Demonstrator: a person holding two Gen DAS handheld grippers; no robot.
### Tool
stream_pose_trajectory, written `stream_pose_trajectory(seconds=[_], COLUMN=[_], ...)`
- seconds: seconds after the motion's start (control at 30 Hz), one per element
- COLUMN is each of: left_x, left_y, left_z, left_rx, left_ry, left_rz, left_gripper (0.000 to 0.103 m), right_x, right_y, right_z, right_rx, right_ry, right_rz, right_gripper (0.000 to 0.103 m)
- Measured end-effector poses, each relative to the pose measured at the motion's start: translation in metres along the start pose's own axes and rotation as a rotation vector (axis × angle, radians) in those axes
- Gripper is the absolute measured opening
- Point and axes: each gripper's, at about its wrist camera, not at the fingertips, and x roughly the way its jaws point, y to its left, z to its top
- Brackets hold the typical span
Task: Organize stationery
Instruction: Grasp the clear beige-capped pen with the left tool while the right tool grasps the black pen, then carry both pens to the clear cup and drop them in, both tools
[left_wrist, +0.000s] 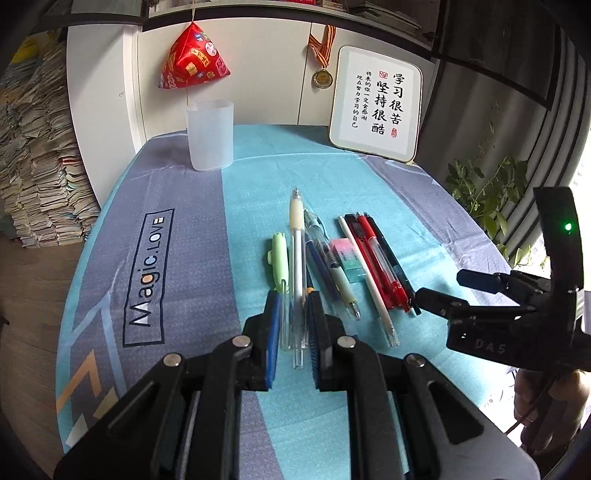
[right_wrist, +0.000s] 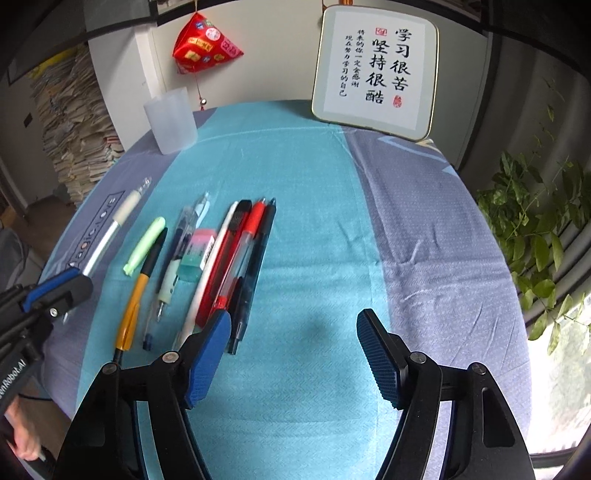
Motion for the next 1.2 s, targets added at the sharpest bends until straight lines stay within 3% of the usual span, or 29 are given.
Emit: stream_pose_trajectory(seconds=[0.03,0.3,0.4,0.43,0.47,0.5,0.53,1.2], left_x=[0.0,-0.002,-0.002,-0.002,-0.002,-0.003,-0.004,-0.03], left_y=[0.002,0.007,0.009,0.01,0.01,0.011,0.012,0.017], left_z=[0.0,-0.001,-0.002,-0.002,-0.002,-0.002,-0.002,0.008], left_rx=[-0.003,-0.022,-0.029,-0.03,-0.031,-0.032,-0.033,-0.036], left_ry=[-0.001,-0.002,0.001,0.0,0.0,-0.002,-0.004,-0.07], left_rz=[0.0,-0.01,-0.009,-0.008,-0.008,-0.009,-0.01,-0.023], left_gripper=[0.012,0.012,0.012,0.012,0.012,0.012,0.012,0.012], right_x=[0.003,0.011,0.013,0.013,0.012,0.011,0.011,-0.073], right_y=[0.001,0.011,0.018,0.02,0.019,0.015,0.011,-0.004], right_z=[-0.002,0.003,0.002,0.002,0.002,0.002,0.002,0.027], right_rx=[-0.002,-0.003,-0.021,-0.027,-0.018,0.005,0.029,0.063], right_ry=[0.009,0.005,0.004,-0.002,-0.01,-0.01,-0.009,-0.259], right_rz=[-0.001,0.003,-0.025,-0.032,-0.024,-0.006,0.014,0.073], right_gripper=[0.064,0.062,0.055,0.046,0.026,0.012,0.006,0.006])
